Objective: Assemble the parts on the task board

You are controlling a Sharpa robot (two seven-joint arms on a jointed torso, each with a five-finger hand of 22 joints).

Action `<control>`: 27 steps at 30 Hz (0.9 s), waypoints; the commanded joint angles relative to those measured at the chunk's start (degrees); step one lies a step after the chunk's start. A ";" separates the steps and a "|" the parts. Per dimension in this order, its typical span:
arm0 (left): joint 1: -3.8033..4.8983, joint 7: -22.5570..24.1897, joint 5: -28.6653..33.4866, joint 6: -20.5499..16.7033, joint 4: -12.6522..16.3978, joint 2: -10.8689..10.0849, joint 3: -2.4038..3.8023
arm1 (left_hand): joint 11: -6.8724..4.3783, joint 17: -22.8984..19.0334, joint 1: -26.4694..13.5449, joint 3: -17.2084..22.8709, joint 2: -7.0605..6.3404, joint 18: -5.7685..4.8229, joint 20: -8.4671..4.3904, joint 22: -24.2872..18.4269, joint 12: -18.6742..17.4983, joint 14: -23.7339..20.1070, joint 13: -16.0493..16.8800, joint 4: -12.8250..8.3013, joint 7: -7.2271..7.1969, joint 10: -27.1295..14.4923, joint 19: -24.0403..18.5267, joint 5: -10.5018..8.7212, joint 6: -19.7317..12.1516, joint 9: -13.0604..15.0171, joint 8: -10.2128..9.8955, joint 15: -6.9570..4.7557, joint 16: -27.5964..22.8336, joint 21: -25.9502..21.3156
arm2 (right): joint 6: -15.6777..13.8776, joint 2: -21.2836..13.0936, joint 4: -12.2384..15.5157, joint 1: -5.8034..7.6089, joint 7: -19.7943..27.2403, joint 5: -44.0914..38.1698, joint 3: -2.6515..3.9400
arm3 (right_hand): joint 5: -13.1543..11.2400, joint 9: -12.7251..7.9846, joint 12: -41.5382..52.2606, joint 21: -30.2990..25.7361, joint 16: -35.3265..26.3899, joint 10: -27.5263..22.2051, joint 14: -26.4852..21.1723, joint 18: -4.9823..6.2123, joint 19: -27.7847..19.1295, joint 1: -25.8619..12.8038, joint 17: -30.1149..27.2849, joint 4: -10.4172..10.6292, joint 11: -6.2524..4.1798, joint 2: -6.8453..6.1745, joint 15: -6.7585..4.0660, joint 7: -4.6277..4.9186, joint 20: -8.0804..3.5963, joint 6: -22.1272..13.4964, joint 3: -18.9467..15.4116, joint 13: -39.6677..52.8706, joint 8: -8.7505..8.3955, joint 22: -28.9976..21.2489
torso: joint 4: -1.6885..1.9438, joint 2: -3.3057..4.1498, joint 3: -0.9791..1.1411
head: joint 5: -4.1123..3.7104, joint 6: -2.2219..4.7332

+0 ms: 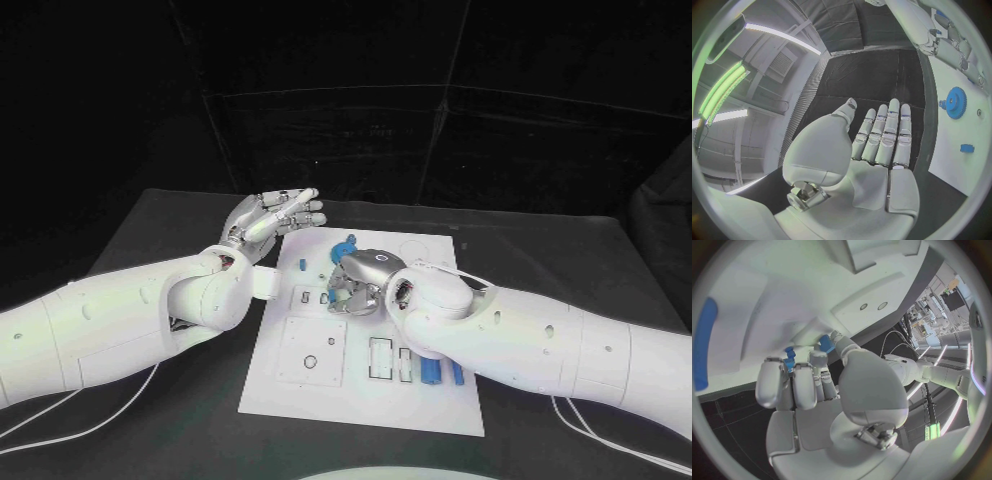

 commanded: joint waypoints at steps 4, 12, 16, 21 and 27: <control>0.11 0.44 -0.09 0.65 -0.06 0.07 0.04 | 0.14 -0.09 -0.08 -0.07 0.54 0.86 -0.08 -0.05 -0.07 0.34 0.00 -0.39 1.93 0.45 0.34 -0.16 0.38 0.05 -0.20 -0.07 -0.30 -0.31 | -5.59 -0.25 0.55 -0.18 -0.71 -0.54 -0.09 | 0.21 -0.30 -2.17 -0.44 -0.63 -2.42 2.38 0.27 -0.15 -2.45 -0.49 2.33 0.52 -1.12 0.87 0.72 0.62 -3.29 -4.35 -2.49 -1.42 -0.56 | 0.01 0.00 0.03 | -0.06 0.03; 0.10 0.41 -0.09 0.58 -0.38 0.08 0.04 | -0.97 0.17 -0.22 0.38 0.85 0.99 -0.75 0.02 -0.01 2.43 -0.04 -0.91 0.44 2.53 2.30 -0.14 2.21 0.08 0.13 -0.96 0.12 0.11 | -14.53 -3.39 4.59 -0.63 3.71 -1.28 -0.04 | 1.60 -0.10 -0.80 -0.56 -0.89 -2.83 2.37 0.33 -0.17 -0.12 -0.59 5.59 1.13 -1.08 1.43 1.34 1.26 -5.52 -11.72 -2.37 -0.95 -0.74 | -0.06 -0.08 0.14 | 0.11 0.02; 0.10 -0.76 -1.20 0.15 -0.66 -0.06 0.04 | -1.82 1.60 -0.49 0.58 0.73 1.01 -2.19 0.55 -0.25 7.60 0.03 -1.15 -0.18 4.16 6.41 -0.14 3.45 0.08 0.14 -2.44 2.00 1.78 | -17.30 -7.50 8.69 -0.58 10.73 2.63 0.02 | 1.91 -0.08 -0.12 -0.63 -1.24 -2.69 2.28 0.37 -0.24 2.11 -0.99 6.32 1.12 -0.03 1.44 1.35 1.28 -5.57 -13.13 -2.21 -0.65 -0.91 | -0.14 -0.22 0.09 | 0.25 0.05; 0.40 -11.91 -8.68 -0.56 -0.49 -1.11 0.05 | -4.69 6.44 -1.43 0.51 -0.01 0.99 -6.11 2.41 1.82 19.97 1.04 -0.80 -2.19 11.17 15.83 -0.02 7.80 0.57 1.52 -6.33 8.67 6.51 | -12.15 -14.29 13.28 1.44 19.14 16.23 0.14 | 2.69 -0.11 -2.27 -2.06 -2.70 -4.78 1.74 0.99 -2.04 5.06 -2.83 5.29 1.14 1.64 1.43 1.40 1.27 -5.91 -12.88 -4.65 -0.60 -4.24 | -0.21 -0.56 0.15 | 0.13 0.29; 2.35 -32.51 -25.72 9.51 -1.37 -1.44 0.06 | -7.33 17.37 -5.24 -0.74 -1.63 0.87 -9.35 4.88 3.62 28.22 3.06 1.59 -4.20 18.25 24.68 0.30 10.75 0.82 1.99 -9.28 22.22 11.98 | -8.08 -23.46 16.19 5.07 21.58 29.22 0.17 | 3.58 -0.03 -3.45 -2.78 -3.89 -5.76 1.37 1.24 -2.81 6.29 -4.27 4.64 1.05 2.35 1.39 1.31 1.25 -5.74 -13.13 -6.09 -0.29 -5.63 | -0.34 -1.49 0.40 | 0.22 -0.38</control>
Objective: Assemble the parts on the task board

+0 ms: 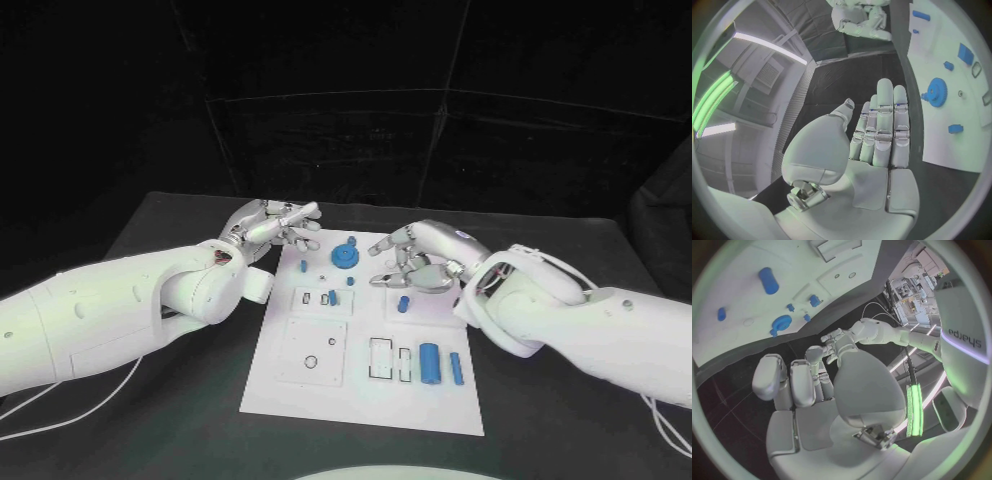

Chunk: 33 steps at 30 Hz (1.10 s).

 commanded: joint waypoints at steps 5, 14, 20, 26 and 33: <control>3.49 -28.72 -28.47 16.45 -1.40 0.61 0.05 | -2.78 45.26 -4.30 -4.90 -1.88 0.87 -3.46 5.03 5.51 4.77 5.56 3.45 -2.32 6.75 10.40 -0.09 2.90 1.29 2.18 -2.89 43.61 9.41 | 2.28 -7.88 0.90 2.20 5.04 18.94 0.03 | 2.90 0.09 -1.94 -3.26 -5.00 -1.72 0.04 2.26 -3.44 1.12 -5.90 -0.81 -0.17 0.26 0.15 -0.22 -0.31 -0.03 -0.96 -2.29 0.76 -6.20 | -0.04 -1.11 0.20 | -0.12 -0.61; 7.85 -35.34 -45.48 22.94 -3.80 3.11 -1.53 | -5.76 68.39 -6.59 -10.81 2.84 -3.43 -6.16 42.37 32.19 5.66 29.96 9.25 -5.21 4.12 17.19 -0.07 3.34 9.51 13.25 -5.10 61.26 41.51 | 2.14 -10.86 -0.35 2.85 4.32 21.53 0.02 | 3.14 0.13 -1.90 -4.01 -6.05 -1.60 -0.10 2.43 -3.82 1.04 -6.92 -0.76 -0.23 0.32 0.09 -0.29 -0.37 0.11 -1.59 -2.54 1.08 -7.33 | -0.26 -1.91 0.67 | -0.26 -1.30; 9.80 -36.98 -52.12 25.93 -5.52 5.58 -2.89 | -6.17 72.16 -7.02 -13.89 3.50 -4.33 -6.56 48.79 46.69 6.57 44.35 9.86 -6.18 2.19 17.87 -0.12 -0.82 17.97 21.58 -5.88 63.54 46.07 | 2.62 -10.64 -1.29 2.95 3.18 21.78 0.02 | 3.92 0.12 -2.13 -4.87 -7.13 -1.76 -0.09 2.59 -4.07 -0.05 -7.83 0.03 -0.25 0.23 0.04 -0.33 -0.44 0.09 -3.08 -3.25 1.44 -8.55 | -0.25 -2.01 0.88 | 0.01 -1.58; 11.02 -38.27 -55.16 28.79 -8.30 9.16 -4.96 | -6.72 72.81 -8.10 -16.23 3.87 -5.30 -6.87 55.47 51.28 6.73 49.03 9.95 -6.53 2.86 19.10 -0.18 -3.35 23.21 25.90 -6.25 63.93 50.64 | 2.92 -10.15 -2.17 2.98 2.07 21.83 0.02 | 5.21 0.12 -2.21 -5.35 -7.76 -1.94 0.00 2.65 -4.04 -0.22 -8.30 0.41 -0.28 0.38 0.00 -0.36 -0.50 0.02 -4.02 -3.70 1.72 -9.13 | -0.14 -1.97 0.83 | 0.43 -1.85; 11.40 -38.98 -56.33 30.41 -10.53 12.10 -6.02 | -6.75 72.81 -8.61 -17.40 4.23 -5.65 -6.98 57.96 52.43 6.73 50.26 9.92 -6.67 2.98 19.42 -0.29 -4.34 25.15 27.18 -6.27 63.93 52.28 | 3.10 -9.55 -2.67 2.98 1.41 21.83 0.02 | 6.06 0.12 -2.16 -5.60 -8.06 -1.98 0.07 2.67 -3.97 -0.17 -8.48 0.61 -0.31 0.55 -0.04 -0.39 -0.53 0.00 -4.52 -3.87 1.92 -9.41 | -0.25 -1.87 0.79 | 0.58 -2.04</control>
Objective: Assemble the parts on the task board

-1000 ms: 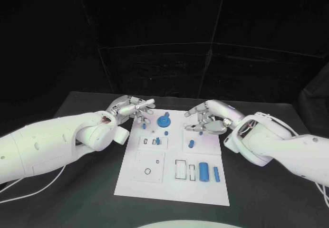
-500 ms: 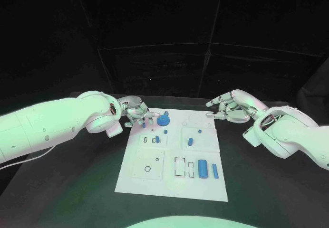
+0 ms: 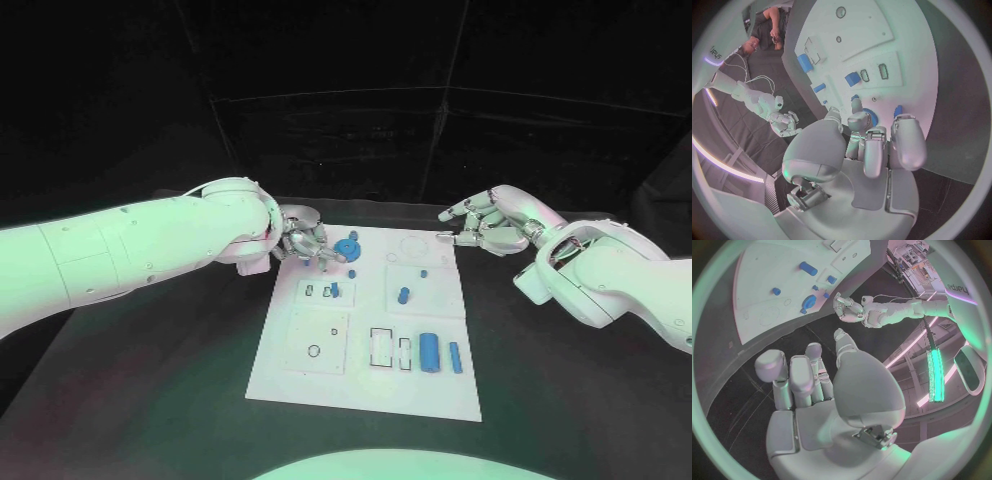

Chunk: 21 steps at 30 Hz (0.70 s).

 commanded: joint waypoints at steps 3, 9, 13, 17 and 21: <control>0.21 -1.95 -3.11 4.08 -1.47 1.55 -0.36 | -0.02 15.06 -0.53 -0.68 0.38 -1.28 -0.17 0.75 0.77 5.94 0.49 -0.08 0.11 0.50 1.63 -0.32 -0.73 0.86 0.66 -0.34 0.18 0.62 | 0.69 0.32 -0.21 0.13 -1.01 0.60 0.03 | 0.80 0.03 -0.13 -0.36 -0.45 -0.36 0.10 0.87 -0.13 -0.43 -0.11 0.05 -0.12 0.36 -0.05 -0.41 -0.04 -0.03 -0.43 -0.11 0.47 -0.12 | 0.01 0.05 -0.03 | -0.06 -0.31; 0.20 -2.18 -3.21 4.96 -2.42 3.06 -1.54 | -0.04 15.06 -0.68 -0.98 0.51 -1.33 -0.18 1.14 0.98 5.94 0.71 -0.05 0.09 0.53 1.65 -0.33 -0.93 1.30 0.91 -0.35 0.18 0.87 | 0.96 0.77 -0.43 0.13 -1.42 0.59 0.03 | 1.08 0.03 -0.12 -0.47 -0.57 -0.37 0.11 0.89 -0.16 -0.39 -0.20 0.11 -0.13 0.42 -0.06 -0.42 -0.05 -0.04 -0.57 -0.17 0.54 -0.30 | 0.02 0.12 -0.13 | -0.04 -0.49; 0.15 -2.25 -3.22 5.39 -2.88 3.84 -2.04 | -0.04 15.06 -0.75 -1.14 0.53 -1.35 -0.18 1.33 1.09 5.94 0.83 -0.05 0.09 0.54 1.66 -0.33 -1.03 1.48 1.01 -0.35 0.18 1.00 | 1.19 1.12 -0.61 0.12 -1.63 0.58 0.03 | 1.48 0.01 -0.38 -0.67 -0.83 -0.60 0.08 0.94 -0.24 -0.29 -0.44 0.18 -0.13 0.53 -0.07 -0.40 -0.06 -0.15 -0.74 -0.55 0.58 -0.63 | 0.07 0.11 -0.14 | 0.03 -0.54; 0.08 -2.29 -3.23 5.58 -3.18 4.23 -2.39 | -0.04 15.06 -0.79 -1.23 0.58 -1.37 -0.18 1.46 1.13 5.94 0.88 -0.05 0.09 0.53 1.66 -0.32 -1.12 1.62 1.07 -0.35 0.18 1.08 | 1.35 1.34 -0.68 0.12 -1.75 0.58 0.03 | 1.65 0.01 -0.50 -0.74 -0.90 -0.71 0.09 0.95 -0.26 -0.23 -0.48 0.19 -0.13 0.58 -0.07 -0.40 -0.07 -0.19 -0.80 -0.72 0.60 -0.73 | 0.04 0.12 -0.09 | 0.10 -0.62; 0.00 -2.31 -3.23 5.63 -3.51 4.50 -2.60 | -0.04 15.06 -0.79 -1.23 0.58 -1.37 -0.18 1.46 1.13 5.94 0.88 -0.05 0.09 0.53 1.66 -0.32 -1.12 1.62 1.07 -0.35 0.18 1.08 | 1.45 1.51 -0.79 0.12 -1.85 0.58 0.03 | 1.90 0.00 -0.61 -0.85 -1.01 -0.82 0.08 0.97 -0.29 -0.13 -0.56 0.20 -0.14 0.64 -0.08 -0.41 -0.08 -0.24 -0.89 -0.89 0.64 -0.88 | 0.04 0.13 -0.13 | 0.05 -0.75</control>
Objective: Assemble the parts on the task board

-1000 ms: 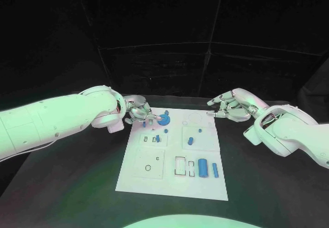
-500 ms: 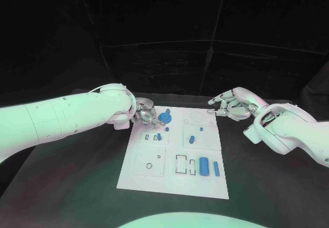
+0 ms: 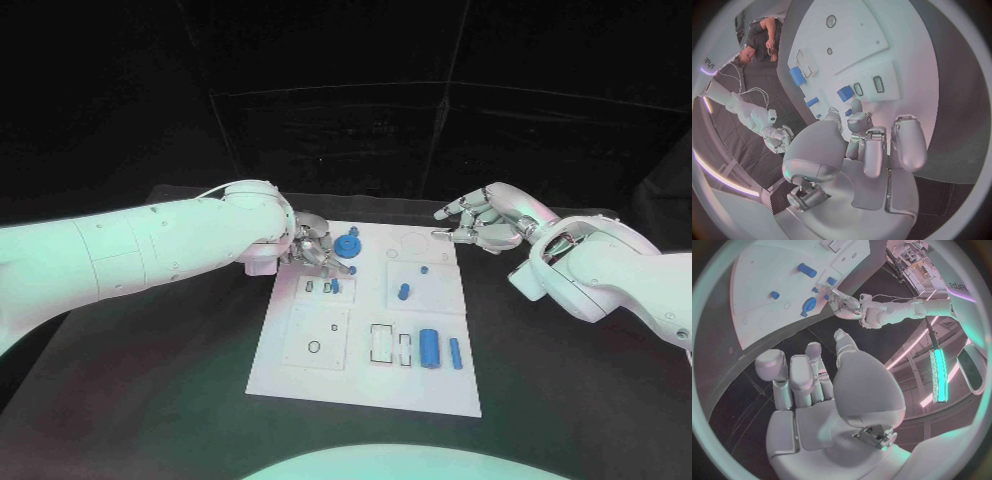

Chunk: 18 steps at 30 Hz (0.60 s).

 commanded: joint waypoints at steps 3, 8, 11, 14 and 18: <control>-0.02 -0.59 -0.54 1.30 -0.30 0.27 -0.14 | -0.04 15.07 -0.31 -0.45 0.14 -0.50 -0.19 0.12 0.35 5.94 0.07 -0.10 0.10 0.51 1.67 -0.32 -0.39 0.13 0.29 -0.36 0.18 0.42 | 0.70 0.18 -0.08 0.12 -0.27 0.22 0.03 | 0.37 0.01 -0.22 -0.34 -0.24 -0.41 0.08 0.98 -0.29 0.06 -0.10 0.02 -0.14 0.45 -0.08 -0.25 -0.08 -0.08 -0.38 -0.12 0.37 -0.11 | 0.03 0.02 -0.01 | 0.01 -0.18; -0.12 -0.65 -0.54 1.88 -0.34 0.49 -0.33 | -0.03 15.07 -0.61 -0.78 0.23 -0.51 -0.18 0.25 0.40 5.94 0.13 0.03 0.10 0.46 1.63 -0.33 -0.57 0.45 0.43 -0.35 0.18 0.51 | 0.81 0.41 -0.29 0.12 -0.35 0.22 0.03 | -0.20 0.01 -0.21 -0.62 -0.67 -0.47 0.02 1.02 -0.40 -0.18 -0.45 0.31 -0.10 0.37 -0.04 -0.21 -0.07 -0.18 -0.95 -0.30 0.50 -0.46 | 0.04 0.01 0.04 | 0.06 -0.31; -0.17 -0.67 -0.54 1.97 -0.27 0.54 -0.48 | -0.03 15.07 -0.74 -0.95 0.26 -0.50 -0.18 0.21 0.36 5.94 0.08 0.08 0.11 0.39 1.59 -0.33 -0.67 0.61 0.49 -0.34 0.18 0.49 | 0.84 0.49 -0.36 0.12 -0.37 0.22 0.03 | -0.20 0.01 -0.21 -0.62 -0.67 -0.47 0.02 1.02 -0.40 -0.18 -0.45 0.31 -0.10 0.37 -0.04 -0.21 -0.07 -0.18 -0.95 -0.30 0.50 -0.46 | 0.04 0.01 0.04 | 0.12 -0.41; -0.21 -0.68 -0.54 1.90 -0.26 0.60 -0.60 | -0.03 15.07 -0.74 -0.97 0.26 -0.48 -0.18 0.12 0.37 5.94 0.09 0.06 0.11 0.39 1.57 -0.33 -0.68 0.63 0.49 -0.34 0.18 0.44 | 0.93 0.62 -0.49 0.12 -0.32 0.22 0.03 | -0.36 0.01 -0.21 -0.69 -0.73 -0.48 0.02 1.03 -0.43 -0.20 -0.48 0.38 -0.09 0.42 -0.04 -0.22 -0.07 -0.18 -1.05 -0.34 0.54 -0.55 | 0.06 0.03 0.04 | 0.11 -0.46; -0.25 -0.68 -0.54 1.78 -0.37 0.73 -0.68 | -0.02 15.07 -0.55 -0.99 0.33 -0.46 -0.17 0.00 0.38 5.94 0.10 -0.10 0.12 0.35 1.50 -0.31 -0.79 0.79 0.55 -0.33 0.18 0.37 | 1.07 0.84 -0.65 0.11 -0.28 0.22 0.03 | -0.62 0.01 -0.16 -0.77 -0.86 -0.47 0.01 1.04 -0.44 -0.23 -0.57 0.48 -0.09 0.48 -0.03 -0.22 -0.06 -0.19 -1.22 -0.37 0.60 -0.64 | 0.06 0.03 0.06 | 0.16 -0.57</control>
